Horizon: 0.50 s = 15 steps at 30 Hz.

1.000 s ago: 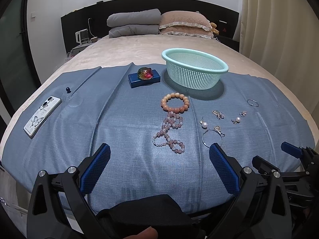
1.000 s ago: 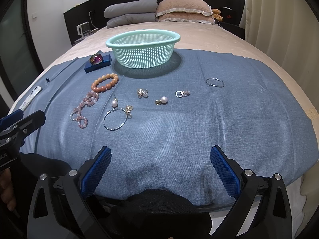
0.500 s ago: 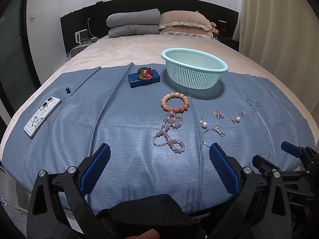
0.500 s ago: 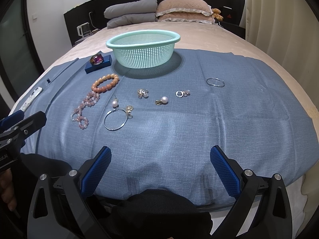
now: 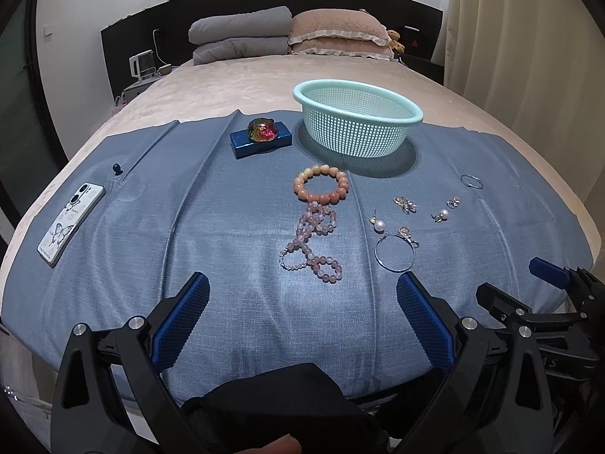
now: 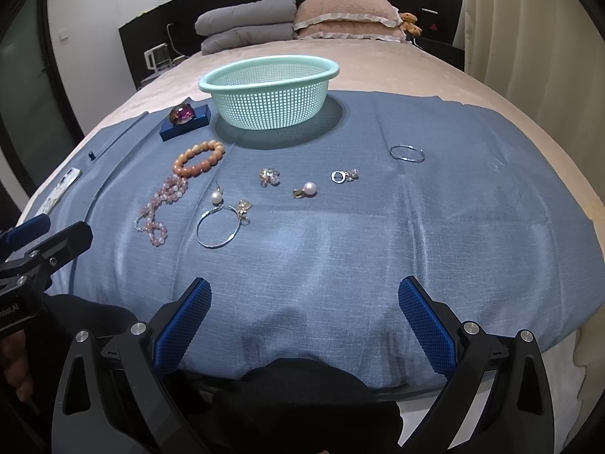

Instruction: Organize jewelry

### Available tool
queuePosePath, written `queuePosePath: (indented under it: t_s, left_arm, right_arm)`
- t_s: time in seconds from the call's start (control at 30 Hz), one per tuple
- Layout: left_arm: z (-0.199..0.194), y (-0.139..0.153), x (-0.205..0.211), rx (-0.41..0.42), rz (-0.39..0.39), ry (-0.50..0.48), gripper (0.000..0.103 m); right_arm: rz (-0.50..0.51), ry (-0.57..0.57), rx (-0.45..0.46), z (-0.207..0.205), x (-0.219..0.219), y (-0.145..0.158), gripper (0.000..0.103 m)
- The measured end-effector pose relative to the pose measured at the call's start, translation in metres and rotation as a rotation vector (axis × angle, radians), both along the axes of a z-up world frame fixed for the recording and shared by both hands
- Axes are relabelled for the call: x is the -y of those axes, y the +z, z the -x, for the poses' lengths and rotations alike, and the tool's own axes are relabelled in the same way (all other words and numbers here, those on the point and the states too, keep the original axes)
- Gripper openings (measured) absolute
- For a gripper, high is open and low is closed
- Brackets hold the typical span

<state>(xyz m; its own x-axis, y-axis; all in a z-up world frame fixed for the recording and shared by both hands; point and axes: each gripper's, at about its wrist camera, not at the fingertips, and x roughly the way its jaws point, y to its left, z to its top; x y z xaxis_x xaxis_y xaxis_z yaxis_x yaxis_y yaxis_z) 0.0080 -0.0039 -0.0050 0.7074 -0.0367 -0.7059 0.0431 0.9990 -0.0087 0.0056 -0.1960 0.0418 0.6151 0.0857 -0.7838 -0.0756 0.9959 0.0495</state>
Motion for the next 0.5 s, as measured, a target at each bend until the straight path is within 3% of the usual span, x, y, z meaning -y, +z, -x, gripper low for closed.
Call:
queuePosePath:
  t_s: [0.13,0.4,0.5]
  left_arm:
    - [-0.005,0.004,-0.001,-0.015,0.014,-0.023,0.097]
    - [-0.032,0.015,-0.003,-0.025,-0.058,-0.040,0.097]
    - [-0.050,0.019,-0.008,-0.051,-0.052,-0.048,0.097]
  right_arm:
    - [-0.002,-0.020,0.005,-0.003,0.006,0.002,0.095]
    - [0.001,-0.052,-0.009,-0.033,0.029,0.009,0.095]
    - [0.014,-0.067,0.002,-0.049,0.037,0.016,0.095]
